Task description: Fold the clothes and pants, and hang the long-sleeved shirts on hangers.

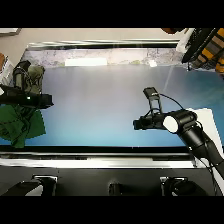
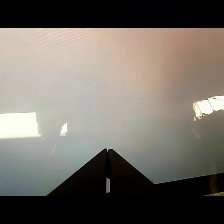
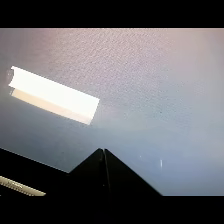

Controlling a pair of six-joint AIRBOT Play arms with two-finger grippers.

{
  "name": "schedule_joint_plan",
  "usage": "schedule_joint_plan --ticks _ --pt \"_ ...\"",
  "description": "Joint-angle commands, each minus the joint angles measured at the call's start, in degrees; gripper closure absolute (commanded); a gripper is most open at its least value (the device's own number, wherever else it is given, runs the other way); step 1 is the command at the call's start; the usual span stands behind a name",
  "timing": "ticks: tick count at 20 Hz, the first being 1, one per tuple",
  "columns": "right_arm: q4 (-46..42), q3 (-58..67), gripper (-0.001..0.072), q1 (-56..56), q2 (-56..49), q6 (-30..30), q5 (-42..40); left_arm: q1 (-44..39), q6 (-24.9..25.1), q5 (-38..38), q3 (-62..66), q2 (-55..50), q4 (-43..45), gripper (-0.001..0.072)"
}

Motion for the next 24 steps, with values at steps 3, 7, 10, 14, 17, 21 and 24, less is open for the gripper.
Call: schedule_joint_plan --ticks 3,7,10,14,17,21,24 --pt "0.0 0.1 0.0683 0.1 0.0 0.0 0.0 0.0 0.0 0.0 0.0 0.0 0.0 0.0686" --pt "0.0 0.1 0.0683 0.1 0.0 0.0 0.0 0.0 0.0 0.0 0.0 0.0 0.0 0.0686" --pt "0.0 0.1 0.0683 0.1 0.0 0.0 0.0 0.0 0.0 0.0 0.0 0.0 0.0 0.0686" --pt "0.0 0.1 0.0683 0.1 0.0 0.0 0.0 0.0 0.0 0.0 0.0 0.0 0.0 0.0686" --pt "0.0 0.1 0.0683 0.1 0.0 0.0 0.0 0.0 0.0 0.0 0.0 0.0 0.0 0.0686" --pt "0.0 0.1 0.0683 0.1 0.0 0.0 0.0 0.0 0.0 0.2 0.0 0.0 0.0 0.0686" --pt "0.0 0.1 0.0683 0.1 -0.1 0.0 -0.1 0.0 -3.8 0.8 0.0 -0.7 3.1 0.0008"
